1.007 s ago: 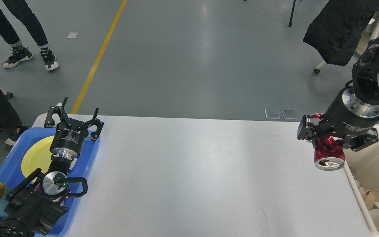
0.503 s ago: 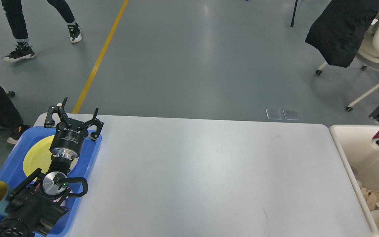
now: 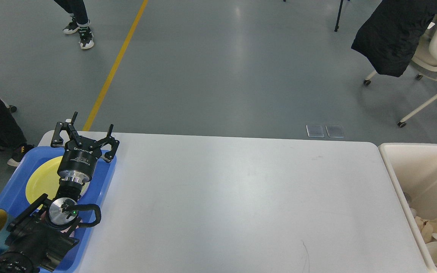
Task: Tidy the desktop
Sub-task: 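Release the red can inside the bin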
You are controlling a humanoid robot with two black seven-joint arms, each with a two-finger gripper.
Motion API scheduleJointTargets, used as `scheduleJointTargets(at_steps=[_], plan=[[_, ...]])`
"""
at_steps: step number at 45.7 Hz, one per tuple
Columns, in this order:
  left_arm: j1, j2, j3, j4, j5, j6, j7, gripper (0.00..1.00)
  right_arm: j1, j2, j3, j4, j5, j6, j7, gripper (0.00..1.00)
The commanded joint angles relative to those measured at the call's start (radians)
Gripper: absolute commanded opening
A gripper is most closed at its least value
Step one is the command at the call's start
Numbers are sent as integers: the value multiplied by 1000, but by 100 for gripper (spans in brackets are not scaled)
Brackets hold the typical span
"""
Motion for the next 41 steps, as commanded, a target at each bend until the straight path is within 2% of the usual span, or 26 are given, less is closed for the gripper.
scheduleJointTargets(at_steps=[1,13,25,26,27,28,29,30,41], plan=[[0,0,0,0,0,0,0,96,-223,104,69,-226,-3,-77,0,0],[0,0,0,0,0,0,0,96,-347,199,85,-237,-3,-205,-2,0],[0,0,0,0,0,0,-2,96,-370,225,105,-237,1,-226,0,0],[0,0,0,0,0,0,0,96,-370,225,105,-237,1,-226,0,7],[0,0,0,0,0,0,0,96,-372,225,103,-237,1,-229,0,22],[0,0,0,0,0,0,0,96,-379,222,100,-237,0,-235,0,68],[0,0,0,0,0,0,0,96,-379,222,99,-238,0,-240,1,88],[0,0,0,0,0,0,-2,96,-379,222,97,-237,0,-245,1,100],[0,0,0,0,0,0,0,96,-372,224,100,-232,0,-242,11,100]])
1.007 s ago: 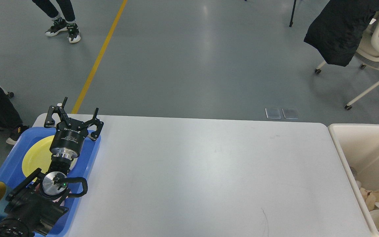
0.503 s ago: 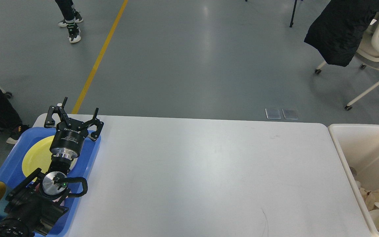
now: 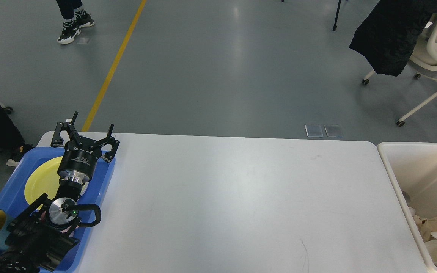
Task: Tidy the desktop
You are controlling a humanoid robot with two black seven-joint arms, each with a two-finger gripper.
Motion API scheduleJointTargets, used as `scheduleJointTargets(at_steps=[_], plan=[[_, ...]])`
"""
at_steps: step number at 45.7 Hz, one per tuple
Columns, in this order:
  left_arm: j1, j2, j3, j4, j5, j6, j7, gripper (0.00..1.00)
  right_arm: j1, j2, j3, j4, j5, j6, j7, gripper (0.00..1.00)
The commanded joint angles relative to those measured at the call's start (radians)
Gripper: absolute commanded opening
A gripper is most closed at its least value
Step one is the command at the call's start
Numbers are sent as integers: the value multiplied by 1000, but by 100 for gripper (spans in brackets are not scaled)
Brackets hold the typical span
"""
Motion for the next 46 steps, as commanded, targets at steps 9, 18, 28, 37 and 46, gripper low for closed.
scheduleJointTargets(at_steps=[9,18,28,37,46], plan=[[0,0,0,0,0,0,0,96,4,2,6,-1,0,2,6,100],[0,0,0,0,0,0,0,96,34,-5,76,-2,9,0,6,100],[0,0,0,0,0,1,0,96,175,-16,561,7,3,2,3,100],[0,0,0,0,0,0,0,96,283,-82,984,189,-8,8,9,100],[0,0,0,0,0,0,0,96,287,-234,1429,525,-9,11,9,100]])
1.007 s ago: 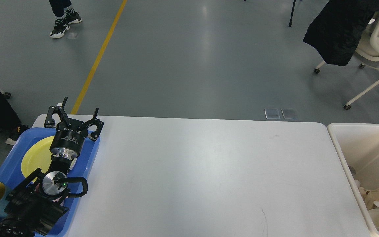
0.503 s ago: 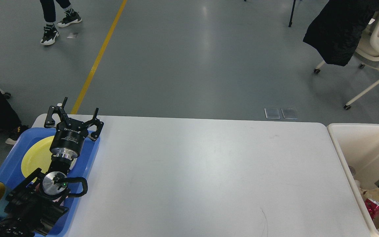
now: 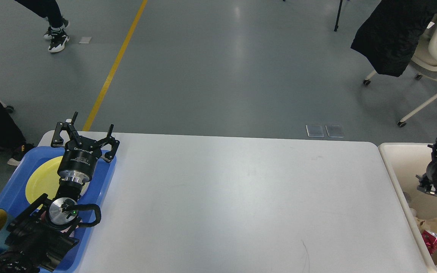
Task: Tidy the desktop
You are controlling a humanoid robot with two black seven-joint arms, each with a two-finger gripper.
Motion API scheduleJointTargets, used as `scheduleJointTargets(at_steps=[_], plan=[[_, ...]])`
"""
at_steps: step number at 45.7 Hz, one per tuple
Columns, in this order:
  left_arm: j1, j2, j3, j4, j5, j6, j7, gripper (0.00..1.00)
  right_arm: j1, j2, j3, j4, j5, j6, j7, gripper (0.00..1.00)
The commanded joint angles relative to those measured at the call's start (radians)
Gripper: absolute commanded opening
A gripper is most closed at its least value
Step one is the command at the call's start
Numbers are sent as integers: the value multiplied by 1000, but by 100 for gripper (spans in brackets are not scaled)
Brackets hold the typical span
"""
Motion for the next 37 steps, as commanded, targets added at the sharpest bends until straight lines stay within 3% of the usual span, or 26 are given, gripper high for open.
scheduleJointTargets(at_steps=[1,5,8,16,19,21,29,37], plan=[[0,0,0,0,0,0,0,96,-31,-69,286,190,-3,5,0,100],[0,0,0,0,0,-2,0,96,-87,-65,454,258,-29,42,19,100],[0,0,0,0,0,-2,0,96,-110,-54,531,296,-96,74,83,100],[0,0,0,0,0,-2,0,96,-215,52,626,382,-242,80,432,100],[0,0,0,0,0,-3,0,96,-270,116,663,402,-258,80,515,100],[0,0,0,0,0,-3,0,96,-303,159,686,418,-308,67,534,100],[0,0,0,0,0,-3,0,96,-396,305,883,447,-561,-47,536,100],[0,0,0,0,0,-2,0,96,-447,317,953,537,-609,-47,542,100]])
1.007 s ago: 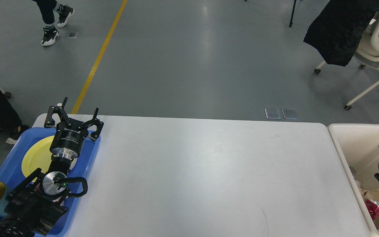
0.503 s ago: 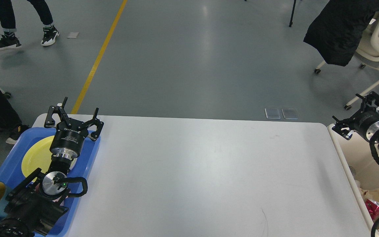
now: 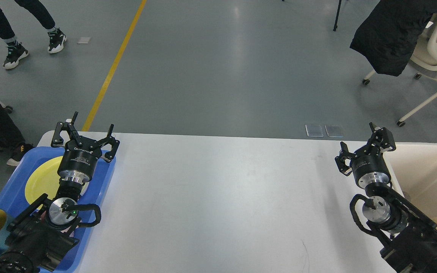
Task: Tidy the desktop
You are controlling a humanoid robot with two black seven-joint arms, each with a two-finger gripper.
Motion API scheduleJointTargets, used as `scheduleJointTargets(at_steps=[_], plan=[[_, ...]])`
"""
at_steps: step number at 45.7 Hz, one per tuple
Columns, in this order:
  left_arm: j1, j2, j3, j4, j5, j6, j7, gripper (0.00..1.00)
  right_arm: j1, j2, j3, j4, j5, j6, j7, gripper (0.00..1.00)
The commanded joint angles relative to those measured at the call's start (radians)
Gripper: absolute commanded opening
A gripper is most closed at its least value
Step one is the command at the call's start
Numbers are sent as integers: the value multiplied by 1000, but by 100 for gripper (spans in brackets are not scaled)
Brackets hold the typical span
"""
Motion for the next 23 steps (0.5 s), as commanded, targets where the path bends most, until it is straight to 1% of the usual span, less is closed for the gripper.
scheduleJointTargets(at_steps=[1,8,23], plan=[[0,0,0,0,0,2,0,96,-29,3,26,54,-18,-3,10,100],[0,0,0,0,0,2,0,96,-29,-2,37,51,-17,-4,24,100],[0,0,0,0,0,2,0,96,-31,-2,29,34,-17,-4,24,100]])
